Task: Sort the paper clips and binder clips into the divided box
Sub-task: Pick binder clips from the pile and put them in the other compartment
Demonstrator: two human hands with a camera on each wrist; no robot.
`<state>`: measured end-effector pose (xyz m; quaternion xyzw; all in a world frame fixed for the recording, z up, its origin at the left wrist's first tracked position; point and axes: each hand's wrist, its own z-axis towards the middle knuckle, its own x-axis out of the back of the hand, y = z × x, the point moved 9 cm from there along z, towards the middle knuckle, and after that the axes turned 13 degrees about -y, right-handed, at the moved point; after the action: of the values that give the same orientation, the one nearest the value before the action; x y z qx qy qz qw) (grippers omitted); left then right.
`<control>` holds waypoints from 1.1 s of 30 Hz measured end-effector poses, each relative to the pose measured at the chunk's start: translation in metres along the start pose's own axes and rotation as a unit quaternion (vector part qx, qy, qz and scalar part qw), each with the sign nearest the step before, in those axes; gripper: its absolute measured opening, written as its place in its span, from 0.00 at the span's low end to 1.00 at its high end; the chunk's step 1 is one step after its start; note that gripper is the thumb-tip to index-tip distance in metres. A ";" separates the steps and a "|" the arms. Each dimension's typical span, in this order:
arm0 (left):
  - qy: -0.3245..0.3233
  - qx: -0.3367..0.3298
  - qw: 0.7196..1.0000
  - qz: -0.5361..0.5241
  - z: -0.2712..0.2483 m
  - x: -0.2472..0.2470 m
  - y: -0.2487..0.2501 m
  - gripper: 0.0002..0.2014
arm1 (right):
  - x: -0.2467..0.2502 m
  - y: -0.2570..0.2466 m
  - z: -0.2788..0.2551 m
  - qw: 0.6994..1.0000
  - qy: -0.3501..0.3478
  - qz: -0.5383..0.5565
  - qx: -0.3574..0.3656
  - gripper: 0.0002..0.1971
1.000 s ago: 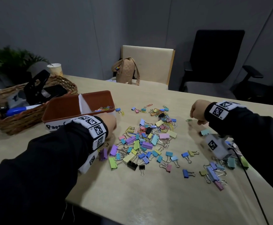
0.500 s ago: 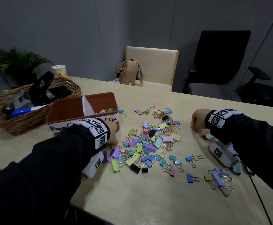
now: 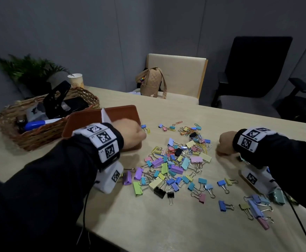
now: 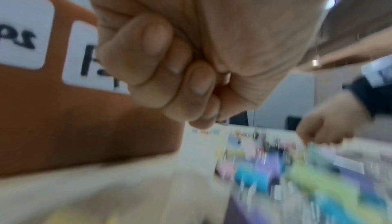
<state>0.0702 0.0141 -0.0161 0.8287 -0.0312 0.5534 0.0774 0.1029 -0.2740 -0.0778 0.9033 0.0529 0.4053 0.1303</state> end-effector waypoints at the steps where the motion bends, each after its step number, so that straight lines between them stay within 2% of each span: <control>1: 0.041 -0.004 0.999 -0.013 -0.004 0.016 -0.004 0.20 | 0.004 -0.006 -0.006 1.000 0.014 0.002 0.017 0.11; 3: 0.119 -0.012 0.993 -0.020 -0.012 0.043 -0.009 0.17 | 0.021 -0.019 -0.021 0.994 0.065 0.061 0.070 0.14; 6: 0.178 0.005 0.984 -0.002 -0.012 0.062 -0.017 0.14 | 0.046 -0.035 -0.049 0.949 0.138 0.233 0.161 0.15; 10: 0.140 0.056 0.989 0.004 0.004 0.049 -0.034 0.14 | 0.064 -0.070 -0.080 0.865 0.134 0.402 0.269 0.16; 12: 0.115 0.058 0.992 -0.010 0.010 0.039 -0.037 0.16 | 0.069 -0.087 -0.084 0.822 0.109 0.474 0.297 0.15; 14: 0.118 0.051 0.991 -0.031 0.009 0.034 -0.040 0.17 | 0.072 -0.104 -0.085 0.799 0.080 0.513 0.303 0.13; 17: 0.183 0.019 0.982 -0.036 -0.010 0.038 -0.035 0.11 | 0.077 -0.128 -0.086 0.788 0.057 0.531 0.305 0.12; 19: 0.231 -0.016 0.972 -0.036 -0.031 0.039 -0.027 0.07 | 0.082 -0.143 -0.083 0.778 0.062 0.538 0.318 0.12; 20: 0.235 -0.031 0.971 -0.033 -0.038 0.034 -0.022 0.07 | 0.085 -0.150 -0.081 0.774 0.073 0.537 0.327 0.12; 22: 0.204 -0.034 0.978 -0.019 -0.044 0.017 -0.018 0.10 | 0.096 -0.161 -0.080 0.780 0.126 0.507 0.344 0.12; 25: 0.120 -0.001 0.993 0.010 -0.033 -0.007 -0.025 0.12 | 0.118 -0.177 -0.097 0.802 0.256 0.401 0.361 0.09; 26: 0.092 0.008 0.996 0.011 -0.029 -0.013 -0.028 0.11 | 0.122 -0.185 -0.103 0.807 0.281 0.367 0.368 0.08; 29: 0.045 0.012 0.999 -0.004 -0.023 -0.023 -0.033 0.09 | 0.123 -0.210 -0.110 0.826 0.275 0.306 0.385 0.12; 33: 0.038 -0.012 0.999 -0.035 -0.023 -0.028 -0.031 0.07 | 0.119 -0.228 -0.110 0.837 0.238 0.278 0.407 0.21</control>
<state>0.0424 0.0472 -0.0361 0.8069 -0.0055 0.5808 0.1078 0.1024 -0.0101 0.0147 0.7269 -0.0111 0.5691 -0.3844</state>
